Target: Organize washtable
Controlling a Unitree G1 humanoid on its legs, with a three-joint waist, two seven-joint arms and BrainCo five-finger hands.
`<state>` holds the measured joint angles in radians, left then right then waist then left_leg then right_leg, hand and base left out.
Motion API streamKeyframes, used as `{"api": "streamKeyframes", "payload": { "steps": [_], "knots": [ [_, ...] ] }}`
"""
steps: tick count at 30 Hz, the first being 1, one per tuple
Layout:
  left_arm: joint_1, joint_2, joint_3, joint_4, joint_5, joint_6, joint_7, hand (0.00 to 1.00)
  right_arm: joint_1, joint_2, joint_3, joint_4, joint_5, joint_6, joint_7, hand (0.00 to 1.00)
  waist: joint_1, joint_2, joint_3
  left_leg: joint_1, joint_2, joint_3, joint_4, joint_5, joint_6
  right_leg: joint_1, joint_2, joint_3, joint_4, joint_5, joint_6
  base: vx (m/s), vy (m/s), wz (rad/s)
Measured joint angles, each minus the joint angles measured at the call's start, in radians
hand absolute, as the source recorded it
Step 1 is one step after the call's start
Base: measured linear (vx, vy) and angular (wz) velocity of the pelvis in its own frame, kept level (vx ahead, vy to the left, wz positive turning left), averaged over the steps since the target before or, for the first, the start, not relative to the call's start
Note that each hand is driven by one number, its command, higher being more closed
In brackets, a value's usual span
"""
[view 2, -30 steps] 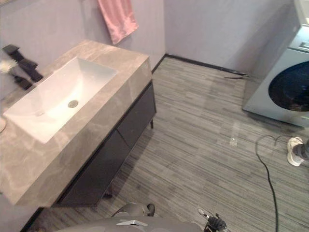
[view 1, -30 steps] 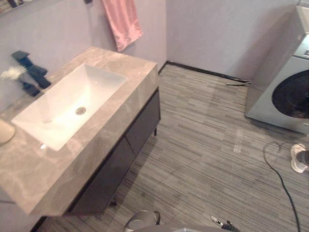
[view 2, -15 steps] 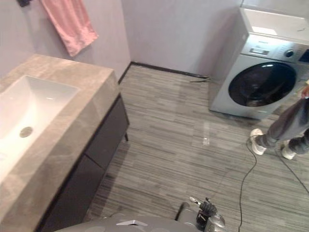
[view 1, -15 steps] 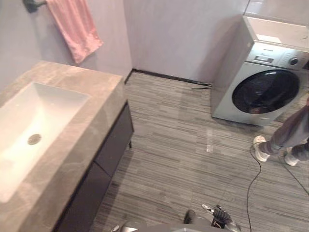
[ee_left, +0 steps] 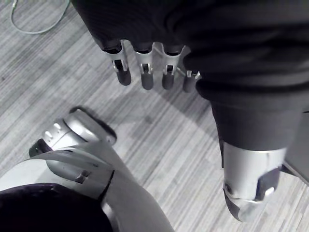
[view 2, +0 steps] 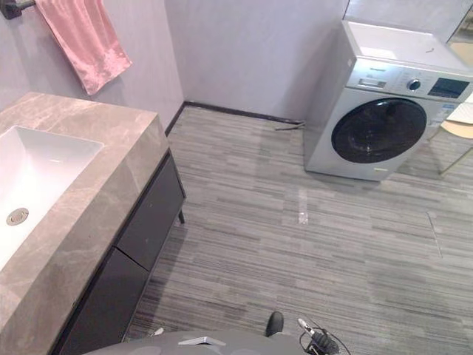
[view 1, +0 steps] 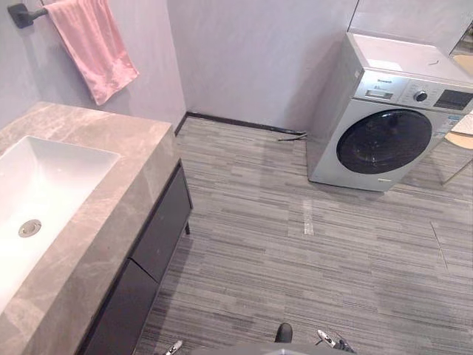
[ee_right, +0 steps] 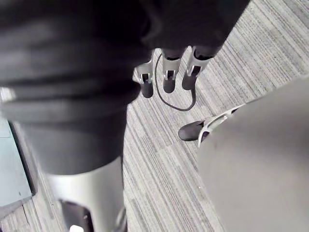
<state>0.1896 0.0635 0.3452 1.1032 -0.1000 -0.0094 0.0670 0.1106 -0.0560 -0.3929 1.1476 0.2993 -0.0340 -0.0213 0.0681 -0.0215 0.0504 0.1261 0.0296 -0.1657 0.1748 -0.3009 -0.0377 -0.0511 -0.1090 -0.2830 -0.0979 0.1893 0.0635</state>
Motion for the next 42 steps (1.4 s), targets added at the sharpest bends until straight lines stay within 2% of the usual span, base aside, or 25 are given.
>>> {"api": "streamKeyframes", "payload": {
  "steps": [3,5,9,10,11,12,14,15,17,19,20,22,24,26,27,28,29,30,31,32,33,35,37,41,42],
  "knots": [
    [-0.013,0.005,-0.013,0.030,0.000,-0.003,-0.006,0.00,-0.006,0.001,-0.003,0.000,0.036,0.001,0.000,0.00,-0.017,0.017,0.008,-0.002,0.005,0.014,-0.011,0.002,-0.002,-0.016,0.002,-0.001,0.029,-0.009,-0.001,0.00,-0.014,-0.06],
    [-0.027,0.012,-0.031,0.041,0.000,-0.001,-0.008,0.00,-0.017,0.001,-0.004,-0.006,0.045,0.001,0.000,0.00,-0.024,0.022,0.018,-0.008,0.012,0.016,-0.004,0.004,-0.006,-0.073,-0.006,0.001,0.139,-0.064,-0.009,-0.02,-0.046,-0.01],
    [-0.033,0.025,-0.003,0.034,0.010,0.003,-0.011,0.00,-0.015,0.001,-0.006,-0.008,0.077,0.001,0.000,0.00,-0.037,0.007,0.035,0.014,0.058,0.016,0.038,-0.024,-0.060,-0.168,-0.009,-0.005,0.493,-0.295,-0.060,0.05,-0.201,0.15],
    [-0.032,0.031,0.025,0.033,0.009,0.003,-0.012,0.00,-0.011,0.004,-0.005,-0.003,0.076,0.002,-0.001,0.00,-0.035,-0.019,0.044,-0.043,0.048,0.035,0.190,-0.028,-0.068,-0.157,-0.015,-0.006,0.531,-0.359,-0.054,0.06,-0.231,0.25],
    [-0.032,0.031,0.048,0.027,0.008,0.003,-0.013,0.00,-0.008,0.005,-0.006,0.001,0.076,0.002,-0.001,0.00,-0.034,-0.021,0.046,-0.093,0.047,0.042,0.310,-0.021,-0.080,-0.150,-0.013,-0.010,0.541,-0.372,-0.062,-0.05,-0.215,0.18],
    [-0.027,0.008,0.089,0.009,0.007,0.003,-0.013,0.00,-0.003,0.001,-0.017,-0.004,0.076,0.001,-0.001,0.00,-0.025,-0.011,0.058,-0.198,0.061,0.056,0.548,0.049,-0.081,-0.129,0.004,-0.016,0.535,-0.388,-0.083,-0.06,-0.204,-0.15],
    [0.007,-0.013,0.103,-0.008,0.000,0.005,-0.014,0.00,-0.002,-0.001,-0.032,-0.011,0.078,0.001,-0.006,0.00,0.000,-0.007,0.080,-0.328,0.090,0.074,0.813,0.222,-0.042,-0.076,0.051,0.010,0.503,-0.416,-0.113,0.03,-0.323,-0.60],
    [0.016,-0.013,0.102,-0.008,0.000,0.005,-0.014,0.00,-0.006,0.000,-0.043,-0.014,0.080,0.000,-0.013,0.00,-0.002,-0.010,0.081,-0.369,0.100,0.083,0.851,0.210,-0.037,-0.054,0.069,0.019,0.479,-0.419,-0.116,0.09,-0.313,-0.48],
    [0.017,-0.019,0.088,-0.008,0.000,0.005,-0.014,0.00,-0.005,0.001,-0.072,-0.013,0.101,0.001,-0.024,0.00,0.000,-0.009,0.091,-0.443,0.095,0.107,0.815,0.179,-0.050,-0.008,0.093,0.033,0.420,-0.409,-0.101,0.17,-0.303,-0.29],
    [0.022,-0.027,0.089,-0.008,0.000,0.004,-0.016,0.00,-0.010,0.001,-0.085,-0.013,0.114,0.001,-0.029,0.00,0.000,-0.010,0.092,-0.467,0.072,0.120,0.633,0.157,-0.062,0.021,0.112,0.058,0.377,-0.405,-0.100,0.21,-0.257,-0.44],
    [0.034,-0.032,0.094,-0.013,0.000,0.004,-0.016,0.00,-0.018,0.006,-0.085,-0.018,0.113,0.001,-0.029,0.00,0.001,-0.007,0.091,-0.457,0.045,0.101,0.446,0.158,-0.063,0.035,0.129,0.090,0.354,-0.404,-0.104,0.22,-0.173,-0.65],
    [0.043,-0.064,0.136,-0.046,0.002,0.002,-0.013,0.00,-0.028,0.015,-0.084,-0.052,0.113,-0.002,-0.026,0.00,0.010,0.008,0.090,-0.439,-0.006,-0.020,0.134,0.186,-0.102,0.053,0.174,0.172,0.324,-0.410,-0.117,0.14,-0.079,-1.07],
    [0.044,-0.077,0.149,-0.043,0.011,0.003,-0.013,0.00,-0.036,0.017,-0.080,-0.052,0.112,-0.004,-0.019,0.00,0.034,0.026,0.090,-0.423,-0.036,-0.125,-0.002,0.229,-0.113,0.078,0.206,0.250,0.325,-0.431,-0.131,0.06,0.115,-1.40],
    [0.049,-0.093,0.149,-0.042,0.011,0.003,-0.014,0.00,-0.024,0.025,-0.064,-0.059,0.110,-0.002,-0.016,0.00,0.046,0.036,0.083,-0.428,-0.051,-0.126,0.046,0.279,-0.056,0.101,0.222,0.331,0.377,-0.483,-0.137,0.32,0.148,-1.52],
    [0.055,-0.082,0.155,-0.044,0.011,0.002,-0.016,0.00,-0.004,0.030,-0.037,-0.079,0.108,-0.001,-0.012,0.00,0.053,0.025,0.074,-0.429,-0.051,-0.060,0.122,0.306,-0.062,0.118,0.214,0.389,0.433,-0.536,-0.129,0.57,0.066,-1.39],
    [0.045,-0.064,0.155,-0.044,0.012,-0.001,-0.016,0.00,0.018,0.035,-0.017,-0.101,0.108,-0.001,-0.001,0.00,0.036,-0.014,0.048,-0.429,-0.066,-0.016,0.173,0.249,-0.034,0.092,0.189,0.410,0.484,-0.550,-0.113,0.56,0.016,-1.07],
    [0.036,-0.055,0.155,-0.041,0.018,0.000,-0.016,0.00,0.021,0.040,-0.008,-0.106,0.108,0.000,0.002,0.00,0.033,-0.016,0.040,-0.431,-0.065,0.002,0.189,0.223,-0.029,0.081,0.186,0.411,0.519,-0.550,-0.112,0.51,-0.002,-1.03],
    [0.015,-0.042,0.152,-0.043,0.032,-0.002,-0.017,0.00,0.021,0.063,0.000,-0.125,0.104,0.000,0.006,0.00,0.040,-0.034,0.049,-0.405,-0.052,0.065,0.204,0.177,-0.018,0.015,0.175,0.409,0.684,-0.543,-0.095,0.39,-0.014,-1.24],
    [-0.004,-0.024,0.127,-0.042,0.033,0.000,-0.017,0.00,0.021,0.065,0.000,-0.135,0.103,0.000,0.013,0.00,0.033,-0.042,0.055,-0.363,-0.043,0.106,0.205,0.149,-0.004,-0.072,0.162,0.376,0.887,-0.479,0.009,0.32,0.002,-1.20],
    [-0.011,-0.020,0.109,-0.044,0.033,0.001,-0.017,0.00,0.021,0.065,0.000,-0.139,0.102,0.000,0.016,0.00,0.018,-0.038,0.060,-0.334,-0.032,0.125,0.205,0.137,0.004,-0.110,0.140,0.348,0.977,-0.432,0.059,0.24,0.025,-1.18],
    [-0.027,-0.015,0.083,-0.044,0.033,0.000,-0.017,0.00,0.025,0.058,0.000,-0.157,0.102,0.001,0.021,0.00,0.007,-0.032,0.072,-0.254,-0.007,0.186,0.182,0.128,0.010,-0.162,0.084,0.291,1.105,-0.417,0.074,0.14,0.053,-1.03],
    [-0.039,-0.030,0.081,-0.047,0.029,-0.003,-0.017,0.00,0.025,0.053,0.003,-0.181,0.100,0.000,0.022,0.00,0.003,0.004,0.075,-0.132,0.051,0.305,0.109,0.126,0.007,-0.222,-0.026,0.161,1.132,-0.433,0.021,0.04,0.080,-1.48],
    [-0.047,-0.036,0.084,-0.049,0.025,-0.016,-0.018,0.00,0.023,0.054,0.006,-0.201,0.088,-0.002,0.022,0.00,-0.002,0.016,0.068,-0.039,0.107,0.422,0.044,0.111,-0.014,-0.267,-0.096,0.026,1.023,-0.431,0.011,-0.17,0.103,-1.93],
    [-0.067,-0.013,0.080,-0.013,-0.005,-0.017,-0.028,0.00,-0.004,0.054,-0.046,-0.125,0.072,-0.003,0.020,0.00,-0.024,-0.017,0.067,0.072,0.136,0.613,-0.010,0.033,-0.069,-0.296,-0.106,-0.089,0.593,-0.334,-0.018,-0.23,0.022,-1.56],
    [-0.071,-0.010,0.082,-0.002,-0.004,-0.015,-0.028,0.00,-0.004,0.046,-0.083,-0.106,0.072,-0.002,0.018,0.00,-0.035,-0.022,0.068,0.091,0.136,0.627,0.010,-0.012,-0.088,-0.297,-0.099,-0.092,0.568,-0.254,-0.076,0.19,-0.247,-0.87]
  ]
}}
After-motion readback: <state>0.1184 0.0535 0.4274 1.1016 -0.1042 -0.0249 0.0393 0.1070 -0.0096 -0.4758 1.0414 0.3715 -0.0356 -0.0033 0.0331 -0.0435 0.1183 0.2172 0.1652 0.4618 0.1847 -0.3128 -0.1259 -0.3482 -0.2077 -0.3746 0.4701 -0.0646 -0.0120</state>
